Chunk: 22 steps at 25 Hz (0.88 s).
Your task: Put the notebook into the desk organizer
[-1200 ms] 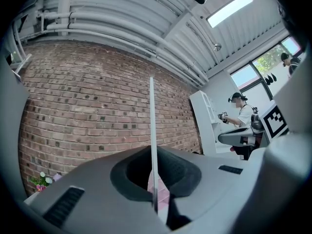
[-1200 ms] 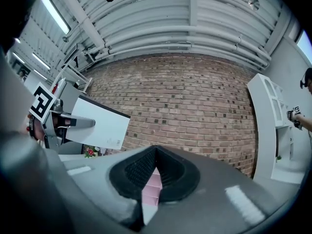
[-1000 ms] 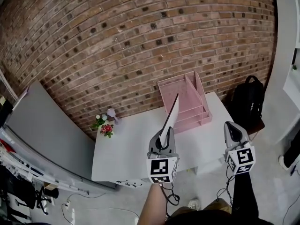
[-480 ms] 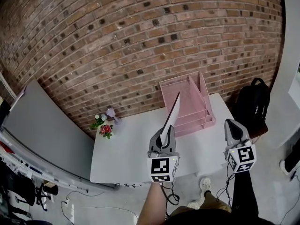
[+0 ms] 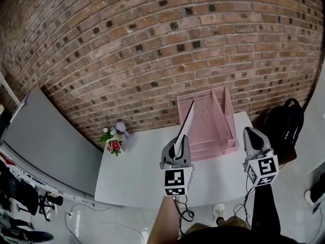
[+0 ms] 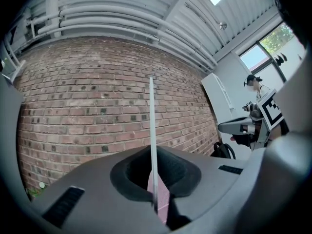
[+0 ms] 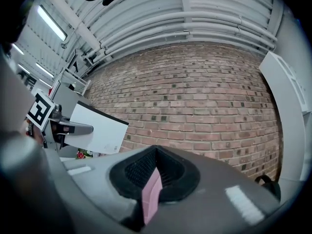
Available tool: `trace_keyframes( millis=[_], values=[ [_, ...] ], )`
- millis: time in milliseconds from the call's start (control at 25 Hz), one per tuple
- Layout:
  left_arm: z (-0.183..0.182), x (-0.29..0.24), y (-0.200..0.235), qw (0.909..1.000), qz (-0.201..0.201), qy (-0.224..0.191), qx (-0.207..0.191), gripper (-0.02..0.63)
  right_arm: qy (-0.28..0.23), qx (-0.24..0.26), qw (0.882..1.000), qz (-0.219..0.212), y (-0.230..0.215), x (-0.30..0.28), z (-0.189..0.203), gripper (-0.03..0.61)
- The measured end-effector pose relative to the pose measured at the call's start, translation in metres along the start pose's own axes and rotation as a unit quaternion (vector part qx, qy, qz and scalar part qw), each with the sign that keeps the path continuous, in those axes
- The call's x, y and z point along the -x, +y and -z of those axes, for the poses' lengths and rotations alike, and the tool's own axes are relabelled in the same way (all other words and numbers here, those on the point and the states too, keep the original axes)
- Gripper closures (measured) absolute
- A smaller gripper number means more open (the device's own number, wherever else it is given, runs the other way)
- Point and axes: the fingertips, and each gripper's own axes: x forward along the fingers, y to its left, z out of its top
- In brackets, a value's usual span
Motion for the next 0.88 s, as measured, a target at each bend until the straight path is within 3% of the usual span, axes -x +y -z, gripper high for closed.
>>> trace_keyframes(
  millis=[160,400,640,880],
  values=[
    [0.001,-0.040,0.005,0.9998,-0.016,0.007,-0.010,0.598,0.004,0.001,1.000,-0.016,-0.024,-0.035,0.009,0.578],
    [0.032,-0.094,0.002,0.9962,-0.019,0.071,-0.047,0.598,0.013,0.000,0.999,-0.043,-0.049,-0.079,0.025,0.578],
    [0.049,-0.128,0.001,0.9921,-0.032,0.094,-0.077,0.598,0.016,-0.010,0.998,-0.060,-0.069,-0.105,0.043,0.578],
    [0.071,-0.154,0.009,0.9759,-0.065,0.150,-0.145,0.598,0.016,-0.035,0.997,-0.069,-0.086,-0.122,0.055,0.578]
  ],
)
